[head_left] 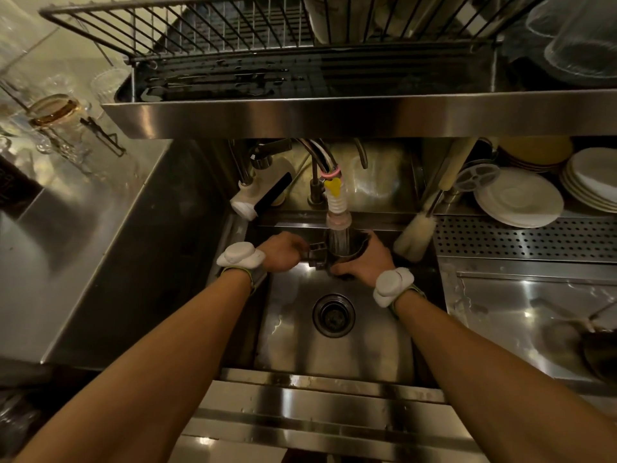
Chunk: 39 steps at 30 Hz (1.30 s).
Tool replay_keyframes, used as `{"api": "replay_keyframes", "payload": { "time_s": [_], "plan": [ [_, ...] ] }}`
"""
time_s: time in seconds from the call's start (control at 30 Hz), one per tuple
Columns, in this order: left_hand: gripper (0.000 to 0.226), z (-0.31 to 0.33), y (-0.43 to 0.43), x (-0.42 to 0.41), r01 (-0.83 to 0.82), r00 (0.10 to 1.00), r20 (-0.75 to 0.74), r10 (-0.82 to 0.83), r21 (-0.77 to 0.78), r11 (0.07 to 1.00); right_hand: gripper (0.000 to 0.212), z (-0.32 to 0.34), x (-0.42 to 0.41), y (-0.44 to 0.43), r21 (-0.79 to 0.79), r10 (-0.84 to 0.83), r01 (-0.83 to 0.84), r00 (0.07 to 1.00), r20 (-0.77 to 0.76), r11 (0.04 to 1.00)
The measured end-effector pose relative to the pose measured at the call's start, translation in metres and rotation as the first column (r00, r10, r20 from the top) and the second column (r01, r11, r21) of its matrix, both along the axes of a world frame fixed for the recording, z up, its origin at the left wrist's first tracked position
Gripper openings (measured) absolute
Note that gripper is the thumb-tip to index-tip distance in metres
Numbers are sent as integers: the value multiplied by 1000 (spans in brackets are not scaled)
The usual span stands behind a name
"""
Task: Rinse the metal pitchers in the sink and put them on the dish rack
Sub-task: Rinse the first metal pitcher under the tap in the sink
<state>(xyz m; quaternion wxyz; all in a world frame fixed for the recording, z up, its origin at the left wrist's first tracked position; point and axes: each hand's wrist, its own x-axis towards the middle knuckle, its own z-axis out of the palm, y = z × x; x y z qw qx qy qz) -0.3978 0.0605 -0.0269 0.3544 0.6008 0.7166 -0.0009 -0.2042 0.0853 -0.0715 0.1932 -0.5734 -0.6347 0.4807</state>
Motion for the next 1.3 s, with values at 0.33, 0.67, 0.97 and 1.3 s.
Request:
{"api": "replay_keyframes", "payload": {
  "time_s": [0.33,0.67,0.97,1.3],
  "plan": [
    [42,10,-1,4,1,999,43,0,-19,1000,90,2,7,1,-30,85,-84,996,40,996],
    [23,4,-1,13,-117,955,265,130,-63,991,91,4,-3,-6,-17,37,-37,999,3,999],
    [30,13,-8,28,-148,941,299,159,-59,987,105,2,22,-6,-154,142,-127,986,89,980],
    [34,22,-5,24,157,949,-297,-108,148,976,67,-2,36,0,-146,139,-116,976,165,983]
  ]
}}
